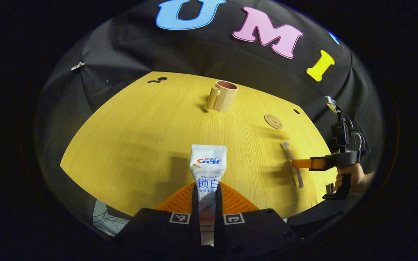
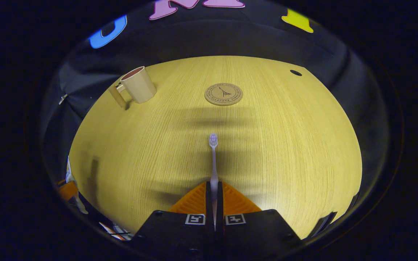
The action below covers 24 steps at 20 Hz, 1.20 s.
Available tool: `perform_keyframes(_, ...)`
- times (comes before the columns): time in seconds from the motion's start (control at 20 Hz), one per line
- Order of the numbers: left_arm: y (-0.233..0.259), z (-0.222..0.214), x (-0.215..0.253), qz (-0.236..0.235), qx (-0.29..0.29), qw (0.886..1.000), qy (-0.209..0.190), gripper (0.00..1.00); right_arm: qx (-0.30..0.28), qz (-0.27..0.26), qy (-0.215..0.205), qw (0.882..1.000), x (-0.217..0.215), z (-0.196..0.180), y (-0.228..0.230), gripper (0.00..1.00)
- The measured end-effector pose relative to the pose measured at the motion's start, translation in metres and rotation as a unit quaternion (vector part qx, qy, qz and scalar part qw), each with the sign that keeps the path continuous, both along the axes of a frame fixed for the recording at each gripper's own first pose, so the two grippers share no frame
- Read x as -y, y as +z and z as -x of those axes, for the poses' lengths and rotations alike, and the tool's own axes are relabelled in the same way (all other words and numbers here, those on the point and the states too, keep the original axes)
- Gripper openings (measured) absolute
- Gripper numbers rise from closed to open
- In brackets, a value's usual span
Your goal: Put the toothbrush and toothpaste on the desktop into the cup, then pick up the cup and place it on the coaster on the desktop.
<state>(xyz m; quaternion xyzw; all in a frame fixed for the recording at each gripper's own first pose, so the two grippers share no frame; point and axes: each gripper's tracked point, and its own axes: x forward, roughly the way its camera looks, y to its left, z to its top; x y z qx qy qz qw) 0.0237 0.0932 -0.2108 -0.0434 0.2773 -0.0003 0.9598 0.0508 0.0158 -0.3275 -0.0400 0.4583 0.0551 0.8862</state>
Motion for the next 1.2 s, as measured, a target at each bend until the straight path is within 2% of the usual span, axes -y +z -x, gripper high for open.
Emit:
perform_keyframes(0.3, 0.043, -0.031, 0.013, 0.007, 0.047, 0.999, -0.011, 0.19, 0.03, -0.013, 0.019, 0.999, 0.007, -0.004, 0.028, 0.05)
perform_keyframes(0.5, 0.074, -0.061, 0.023, 0.006, 0.085, 0.996, -0.014, 0.19, 0.04, -0.033, 0.013, 0.999, 0.015, -0.01, 0.045, 0.05)
perform_keyframes(0.7, 0.101, -0.101, 0.041, 0.031, 0.114, 0.993, -0.016, 0.19, 0.05, -0.053, 0.011, 0.997, 0.026, -0.02, 0.061, 0.05)
perform_keyframes(1.2, 0.206, -0.226, 0.054, 0.035, 0.235, 0.971, -0.001, 0.19, 0.06, -0.087, 0.008, 0.994, 0.048, -0.048, 0.086, 0.05)
